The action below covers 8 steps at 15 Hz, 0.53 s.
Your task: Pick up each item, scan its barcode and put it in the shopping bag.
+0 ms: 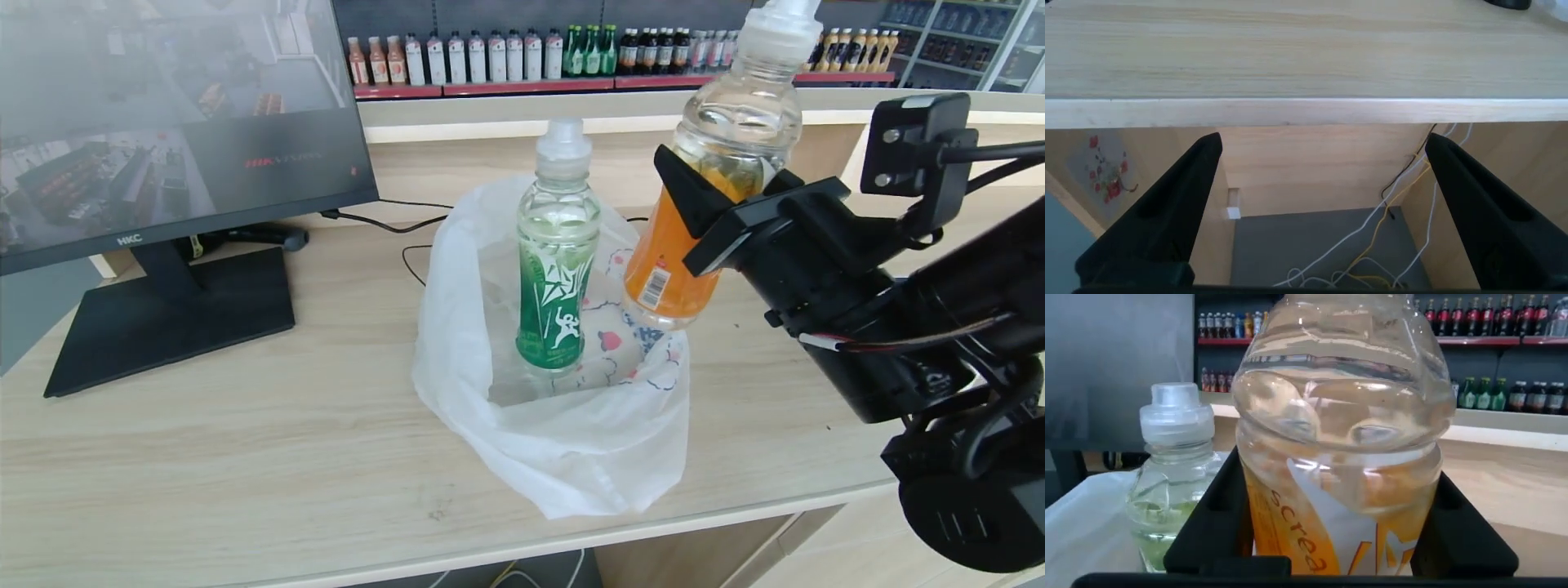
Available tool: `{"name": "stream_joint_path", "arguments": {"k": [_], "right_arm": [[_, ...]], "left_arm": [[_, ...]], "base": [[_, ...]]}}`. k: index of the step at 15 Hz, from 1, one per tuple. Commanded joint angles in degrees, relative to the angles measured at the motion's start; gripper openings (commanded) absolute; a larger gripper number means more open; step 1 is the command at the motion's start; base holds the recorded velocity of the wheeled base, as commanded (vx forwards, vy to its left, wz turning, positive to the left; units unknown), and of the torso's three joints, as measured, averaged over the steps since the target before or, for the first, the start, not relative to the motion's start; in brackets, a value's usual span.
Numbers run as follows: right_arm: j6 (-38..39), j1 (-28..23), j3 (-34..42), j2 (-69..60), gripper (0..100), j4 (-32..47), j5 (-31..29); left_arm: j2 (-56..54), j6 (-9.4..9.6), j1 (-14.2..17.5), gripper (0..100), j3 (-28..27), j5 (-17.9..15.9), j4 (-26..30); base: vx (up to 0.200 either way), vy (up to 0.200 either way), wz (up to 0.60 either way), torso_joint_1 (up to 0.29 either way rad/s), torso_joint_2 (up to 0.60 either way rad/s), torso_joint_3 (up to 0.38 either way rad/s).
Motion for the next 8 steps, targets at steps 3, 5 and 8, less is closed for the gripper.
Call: {"name": "stream_joint_path", "arguments": {"k": [3,5,8], "right_arm": [[0.1,0.0,-0.2,3.5,0,-0.3,-0.1],[0.1,0.0,-0.6,4.8,0,-0.3,-0.1],[0.1,0.0,-2.0,7.0,0,-0.3,-0.1]], "left_arm": [[0.0,-0.01,0.0,100,0.0,0.0,0.0],[0.0,-0.01,0.0,100,0.0,0.0,0.0],[0.0,-0.09,0.0,100,0.0,0.0,0.0]], "base": [[0.0,0.0,0.0,0.0,0.0,0.0],[0.0,0.0,0.0,0.0,0.0,0.0],[0.0,0.0,0.0,0.0,0.0,0.0]]}}
